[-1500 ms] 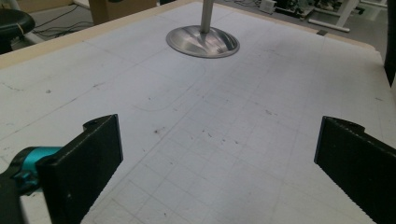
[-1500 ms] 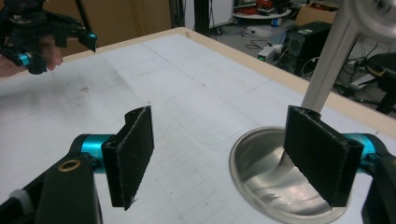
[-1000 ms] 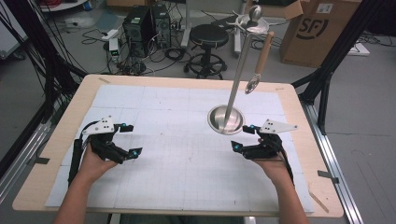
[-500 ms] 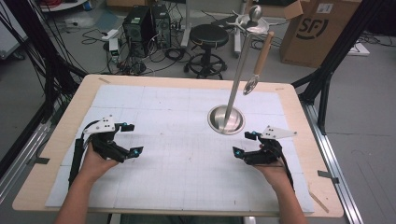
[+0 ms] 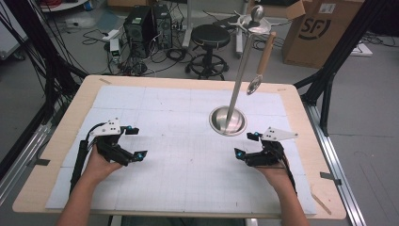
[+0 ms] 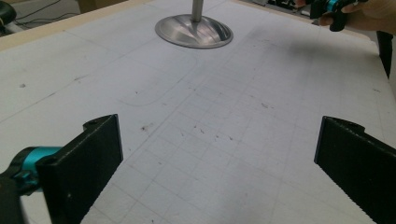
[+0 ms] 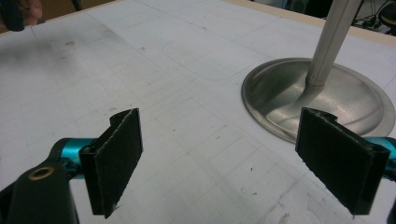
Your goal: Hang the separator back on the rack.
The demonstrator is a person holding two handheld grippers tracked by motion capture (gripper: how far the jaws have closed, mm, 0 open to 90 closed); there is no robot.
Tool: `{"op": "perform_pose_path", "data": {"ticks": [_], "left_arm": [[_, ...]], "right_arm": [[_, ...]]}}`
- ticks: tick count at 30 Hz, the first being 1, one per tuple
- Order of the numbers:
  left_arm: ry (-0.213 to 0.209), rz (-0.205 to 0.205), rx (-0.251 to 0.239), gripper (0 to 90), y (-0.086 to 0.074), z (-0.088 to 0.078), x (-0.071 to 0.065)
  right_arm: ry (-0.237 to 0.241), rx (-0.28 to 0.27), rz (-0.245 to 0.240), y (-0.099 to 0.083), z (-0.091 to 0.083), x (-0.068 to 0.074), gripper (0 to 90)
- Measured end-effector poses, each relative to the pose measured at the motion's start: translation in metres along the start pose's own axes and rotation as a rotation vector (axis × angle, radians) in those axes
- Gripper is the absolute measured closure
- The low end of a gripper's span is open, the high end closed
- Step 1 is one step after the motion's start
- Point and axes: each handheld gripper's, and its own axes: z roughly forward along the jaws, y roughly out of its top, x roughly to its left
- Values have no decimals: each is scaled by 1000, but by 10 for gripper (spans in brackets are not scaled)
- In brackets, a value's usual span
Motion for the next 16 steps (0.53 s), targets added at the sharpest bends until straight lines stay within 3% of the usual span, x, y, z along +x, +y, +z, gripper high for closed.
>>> {"op": "perform_pose_path", "data": {"ticks": [16], "left_arm": [[6,1,13,17,-1,2,0]], "right_arm": [[15,5,6,-1,1,0,140]]}}
